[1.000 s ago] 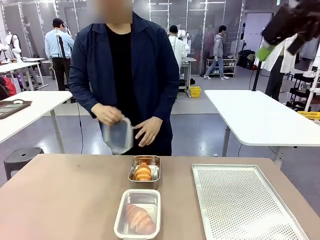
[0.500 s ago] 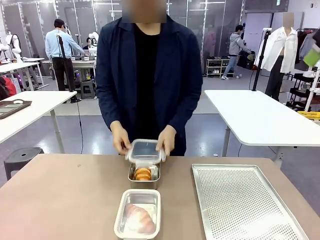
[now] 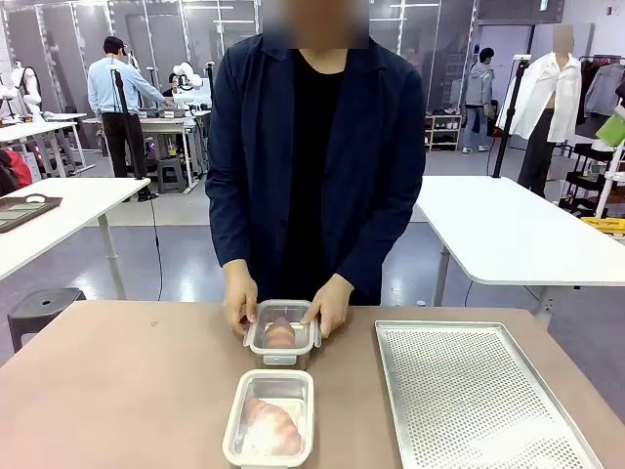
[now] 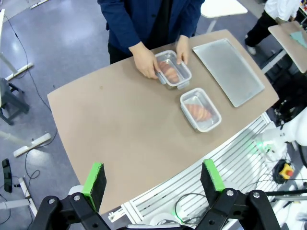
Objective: Place the bread into the airtight container.
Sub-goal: Pick up a Butter Roll and place it into an empty Airtight Container.
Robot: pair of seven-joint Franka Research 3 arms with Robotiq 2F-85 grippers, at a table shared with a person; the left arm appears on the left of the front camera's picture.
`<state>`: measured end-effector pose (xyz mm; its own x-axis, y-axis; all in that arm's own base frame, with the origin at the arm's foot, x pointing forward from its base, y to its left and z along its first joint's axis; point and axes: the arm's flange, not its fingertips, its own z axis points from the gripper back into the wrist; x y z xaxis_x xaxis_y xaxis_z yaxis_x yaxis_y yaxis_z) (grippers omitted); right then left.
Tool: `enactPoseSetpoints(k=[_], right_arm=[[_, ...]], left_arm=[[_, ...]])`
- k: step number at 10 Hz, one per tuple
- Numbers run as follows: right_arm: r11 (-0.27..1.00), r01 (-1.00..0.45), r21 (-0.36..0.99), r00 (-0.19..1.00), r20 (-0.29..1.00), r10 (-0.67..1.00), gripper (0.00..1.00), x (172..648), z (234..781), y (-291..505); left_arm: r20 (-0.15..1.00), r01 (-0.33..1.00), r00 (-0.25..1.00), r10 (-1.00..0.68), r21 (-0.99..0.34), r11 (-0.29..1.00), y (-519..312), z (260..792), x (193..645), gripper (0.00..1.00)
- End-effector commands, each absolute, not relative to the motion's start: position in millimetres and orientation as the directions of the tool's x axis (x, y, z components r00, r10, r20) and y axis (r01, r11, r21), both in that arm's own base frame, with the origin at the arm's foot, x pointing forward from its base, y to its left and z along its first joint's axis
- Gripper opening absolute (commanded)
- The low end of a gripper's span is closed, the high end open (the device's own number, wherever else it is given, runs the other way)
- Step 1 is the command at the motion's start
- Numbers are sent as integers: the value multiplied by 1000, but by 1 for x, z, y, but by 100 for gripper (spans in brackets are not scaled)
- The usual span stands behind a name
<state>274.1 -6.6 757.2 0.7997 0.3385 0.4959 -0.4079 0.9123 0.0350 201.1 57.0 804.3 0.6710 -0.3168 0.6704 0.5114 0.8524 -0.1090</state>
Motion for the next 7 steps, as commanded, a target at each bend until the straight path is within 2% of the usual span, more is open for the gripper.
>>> enactPoseSetpoints(k=[1,7], right_arm=[[912,-410,23,796,498,345,100,270,758,-6],[912,-410,23,796,498,345,100,270,758,-6]], left_arm=[[675,521,665,-320,-111,846,56,807,201,100],[675,521,665,-320,-111,846,56,807,201,100]])
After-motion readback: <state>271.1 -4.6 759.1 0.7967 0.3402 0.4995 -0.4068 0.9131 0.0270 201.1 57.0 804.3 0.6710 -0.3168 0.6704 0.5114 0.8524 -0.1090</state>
